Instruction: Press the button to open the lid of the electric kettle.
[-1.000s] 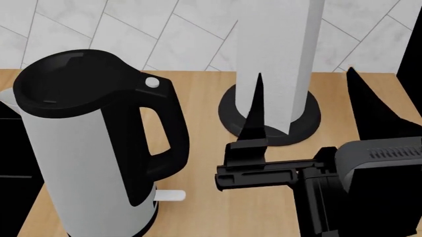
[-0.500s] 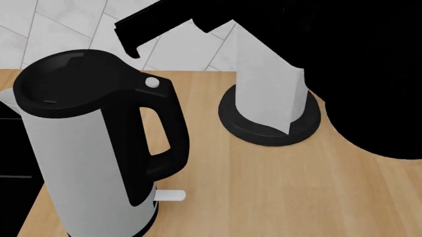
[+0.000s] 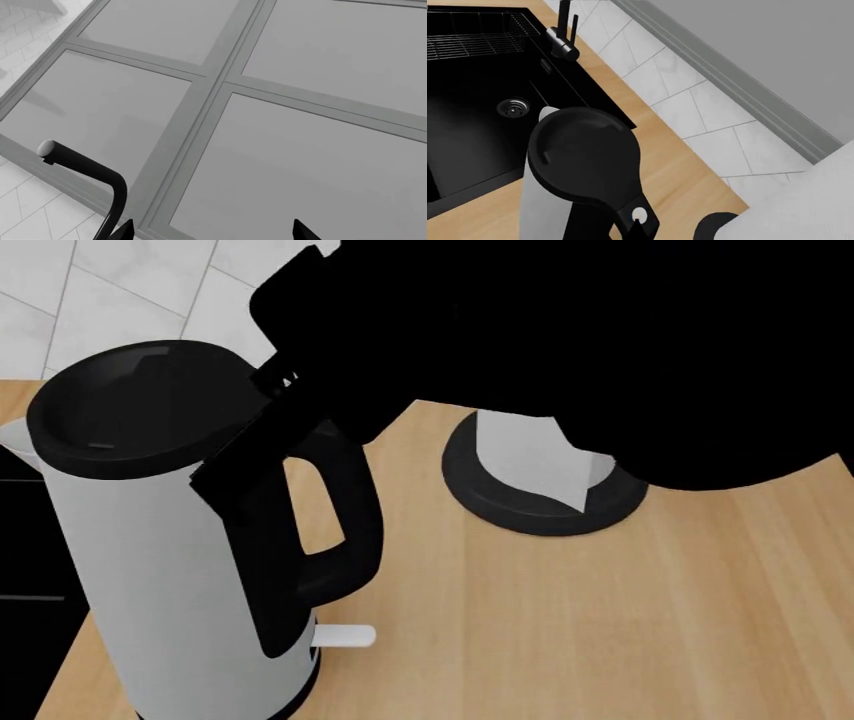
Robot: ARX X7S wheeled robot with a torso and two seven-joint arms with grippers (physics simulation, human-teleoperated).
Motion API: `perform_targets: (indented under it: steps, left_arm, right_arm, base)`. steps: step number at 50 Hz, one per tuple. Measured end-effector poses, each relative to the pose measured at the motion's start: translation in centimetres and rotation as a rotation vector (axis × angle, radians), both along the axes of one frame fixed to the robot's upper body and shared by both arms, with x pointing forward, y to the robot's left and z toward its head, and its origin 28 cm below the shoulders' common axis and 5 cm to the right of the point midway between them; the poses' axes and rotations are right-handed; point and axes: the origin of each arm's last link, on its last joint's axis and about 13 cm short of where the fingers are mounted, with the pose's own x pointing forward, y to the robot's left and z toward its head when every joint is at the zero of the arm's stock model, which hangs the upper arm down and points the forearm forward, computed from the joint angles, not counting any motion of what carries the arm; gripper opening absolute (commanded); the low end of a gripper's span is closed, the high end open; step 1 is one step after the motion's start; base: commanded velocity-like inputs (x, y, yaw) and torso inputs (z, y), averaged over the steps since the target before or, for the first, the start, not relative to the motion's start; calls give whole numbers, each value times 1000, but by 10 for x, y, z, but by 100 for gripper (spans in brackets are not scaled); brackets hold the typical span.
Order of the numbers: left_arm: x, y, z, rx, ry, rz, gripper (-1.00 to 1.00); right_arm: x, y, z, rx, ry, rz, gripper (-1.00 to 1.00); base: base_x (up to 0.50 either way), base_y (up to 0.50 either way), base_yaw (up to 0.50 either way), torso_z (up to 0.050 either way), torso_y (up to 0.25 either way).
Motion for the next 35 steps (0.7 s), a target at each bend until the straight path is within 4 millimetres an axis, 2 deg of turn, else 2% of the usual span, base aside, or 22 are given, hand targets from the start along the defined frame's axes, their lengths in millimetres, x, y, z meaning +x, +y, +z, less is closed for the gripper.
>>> perform_targets:
  steps: [17,35]
  left_arm:
    - [1,0,-1,3,3,1,100]
    - [2,0,-1,2,6,-3,100]
  right_arm:
    - [14,-2,-4,-24,64,-68,-100]
    - [30,9,-7,-50,90,-66,-100]
  base:
    - [0,0,0,0,0]
    - [0,0,0,0,0]
